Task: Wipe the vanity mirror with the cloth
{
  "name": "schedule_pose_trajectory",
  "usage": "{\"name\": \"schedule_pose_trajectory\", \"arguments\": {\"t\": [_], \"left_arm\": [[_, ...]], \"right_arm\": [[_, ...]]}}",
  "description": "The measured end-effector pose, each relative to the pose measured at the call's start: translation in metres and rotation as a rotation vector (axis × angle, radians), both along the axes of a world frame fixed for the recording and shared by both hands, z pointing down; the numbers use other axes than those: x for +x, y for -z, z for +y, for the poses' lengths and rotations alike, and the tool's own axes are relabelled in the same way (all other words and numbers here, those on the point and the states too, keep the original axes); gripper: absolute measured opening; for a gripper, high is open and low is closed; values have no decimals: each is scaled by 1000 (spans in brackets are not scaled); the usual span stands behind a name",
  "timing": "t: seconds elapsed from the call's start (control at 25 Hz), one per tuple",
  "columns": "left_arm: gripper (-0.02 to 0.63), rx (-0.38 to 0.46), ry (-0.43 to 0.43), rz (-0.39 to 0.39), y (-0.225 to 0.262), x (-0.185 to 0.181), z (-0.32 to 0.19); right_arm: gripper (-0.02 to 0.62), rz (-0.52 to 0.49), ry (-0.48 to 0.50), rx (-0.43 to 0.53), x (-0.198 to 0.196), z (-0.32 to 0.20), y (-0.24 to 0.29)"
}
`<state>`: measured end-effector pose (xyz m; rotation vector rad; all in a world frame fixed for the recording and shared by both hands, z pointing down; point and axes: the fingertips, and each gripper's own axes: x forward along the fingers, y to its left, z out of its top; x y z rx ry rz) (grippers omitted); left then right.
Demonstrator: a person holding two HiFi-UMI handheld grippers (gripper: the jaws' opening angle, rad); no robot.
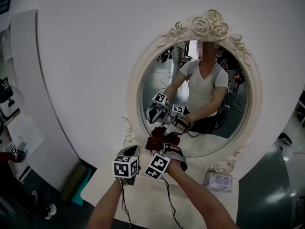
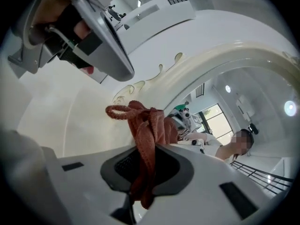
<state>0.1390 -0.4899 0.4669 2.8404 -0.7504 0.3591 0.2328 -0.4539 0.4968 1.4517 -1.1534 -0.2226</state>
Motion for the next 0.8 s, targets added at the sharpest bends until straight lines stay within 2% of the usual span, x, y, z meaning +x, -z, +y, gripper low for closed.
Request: {"name": "schedule_pose_trajectory", "arguments": {"t": [0.12,0.28,0.52,0.8], "left_arm": [[11,1,-15,-2,2,7,7],[11,36,-33,17,33,20,13],[11,147,-44,58,120,45,24],[11,261,-65,132,227,71,47]], "right_arm": [[60,-51,2,23,1,10,-2],[60,-98,11,113,7,23,41],[60,30,-3,252,30,50,157],[60,227,-58,388,51,86,294]]}}
